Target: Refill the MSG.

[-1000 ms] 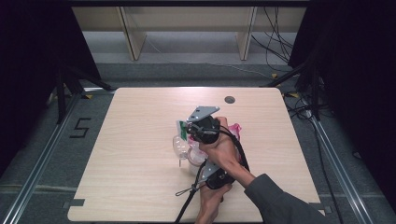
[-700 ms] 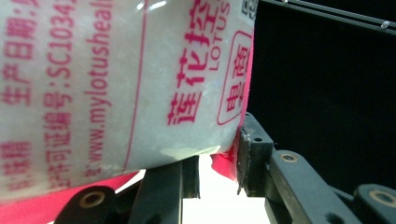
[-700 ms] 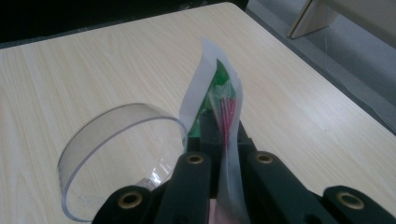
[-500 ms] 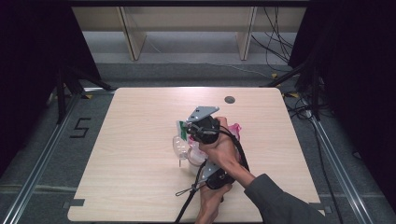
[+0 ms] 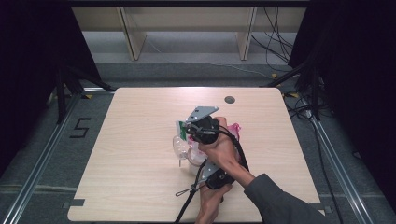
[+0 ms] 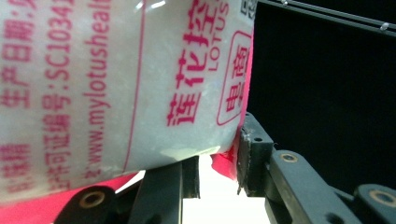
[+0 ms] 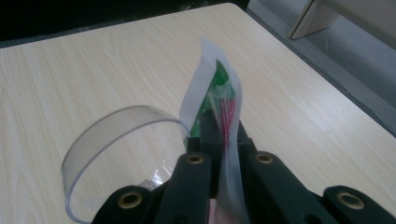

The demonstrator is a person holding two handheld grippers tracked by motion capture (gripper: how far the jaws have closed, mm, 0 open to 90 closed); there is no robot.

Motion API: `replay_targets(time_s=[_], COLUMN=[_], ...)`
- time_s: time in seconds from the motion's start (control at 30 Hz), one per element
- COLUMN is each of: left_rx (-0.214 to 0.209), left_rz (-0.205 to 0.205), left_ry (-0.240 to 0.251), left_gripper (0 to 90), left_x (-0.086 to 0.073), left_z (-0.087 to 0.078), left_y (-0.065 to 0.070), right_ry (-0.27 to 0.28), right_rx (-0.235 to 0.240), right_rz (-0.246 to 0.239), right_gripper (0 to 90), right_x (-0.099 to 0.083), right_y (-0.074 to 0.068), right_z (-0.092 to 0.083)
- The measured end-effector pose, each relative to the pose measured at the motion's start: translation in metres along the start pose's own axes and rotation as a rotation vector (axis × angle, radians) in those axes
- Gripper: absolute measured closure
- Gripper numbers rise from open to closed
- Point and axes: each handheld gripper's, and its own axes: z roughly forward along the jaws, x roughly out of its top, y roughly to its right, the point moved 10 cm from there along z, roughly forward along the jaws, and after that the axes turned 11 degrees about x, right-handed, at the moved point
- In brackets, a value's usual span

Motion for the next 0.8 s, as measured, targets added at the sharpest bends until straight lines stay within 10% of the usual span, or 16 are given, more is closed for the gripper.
replay_targets(time_s=[0.8], left_rx=[0.027], left_rz=[0.012], left_ry=[-0.017], left_gripper=[72.8], left_x=[-0.0008], left_z=[-0.0011], left_y=[-0.0013], right_ry=[-0.007], right_rx=[-0.01], right_rz=[-0.001], right_gripper=[90.0], right_x=[-0.0008], right_y=[-0.0004], right_z=[0.0009])
